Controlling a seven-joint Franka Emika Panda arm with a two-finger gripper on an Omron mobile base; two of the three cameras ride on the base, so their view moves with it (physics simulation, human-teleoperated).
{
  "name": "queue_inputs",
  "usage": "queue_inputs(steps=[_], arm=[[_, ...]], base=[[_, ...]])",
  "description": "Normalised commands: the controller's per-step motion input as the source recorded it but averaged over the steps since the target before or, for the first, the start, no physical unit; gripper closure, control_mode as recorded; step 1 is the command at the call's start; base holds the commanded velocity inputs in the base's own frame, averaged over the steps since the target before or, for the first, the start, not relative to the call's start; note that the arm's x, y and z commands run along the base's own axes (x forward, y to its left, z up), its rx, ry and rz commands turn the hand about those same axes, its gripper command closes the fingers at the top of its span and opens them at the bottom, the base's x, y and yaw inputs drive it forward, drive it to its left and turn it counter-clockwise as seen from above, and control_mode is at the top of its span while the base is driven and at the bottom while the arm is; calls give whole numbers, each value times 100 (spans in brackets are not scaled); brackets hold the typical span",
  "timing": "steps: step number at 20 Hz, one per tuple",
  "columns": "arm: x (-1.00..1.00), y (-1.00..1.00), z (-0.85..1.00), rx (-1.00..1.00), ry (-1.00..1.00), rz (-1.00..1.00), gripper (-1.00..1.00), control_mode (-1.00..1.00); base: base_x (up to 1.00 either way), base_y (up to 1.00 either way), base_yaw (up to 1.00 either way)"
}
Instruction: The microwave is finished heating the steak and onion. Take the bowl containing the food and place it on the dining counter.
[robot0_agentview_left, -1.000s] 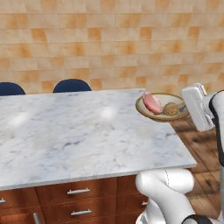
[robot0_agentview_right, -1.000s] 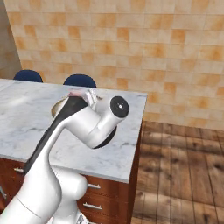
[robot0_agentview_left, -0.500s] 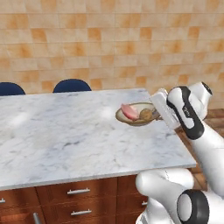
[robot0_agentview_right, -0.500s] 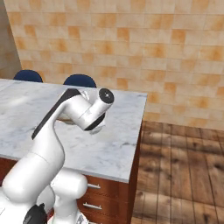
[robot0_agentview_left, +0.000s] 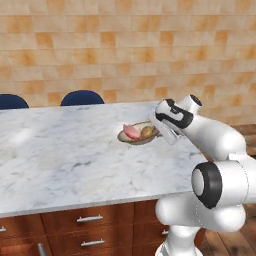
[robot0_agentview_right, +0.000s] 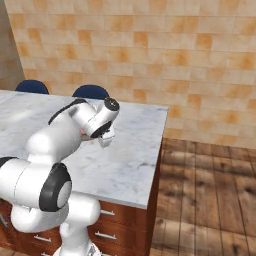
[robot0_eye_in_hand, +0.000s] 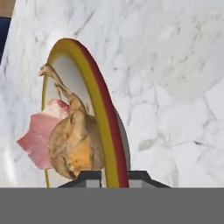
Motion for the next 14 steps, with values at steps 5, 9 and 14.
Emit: queue_inputs(steps=[5,9,14], arm=[[91,29,-75,-14,12,0,100,-100],[78,11,-71,-5,13,0,100,-100],[51,1,-61,0,0,0,100,-100]], base=[[0,0,0],[0,0,0],[0,0,0]])
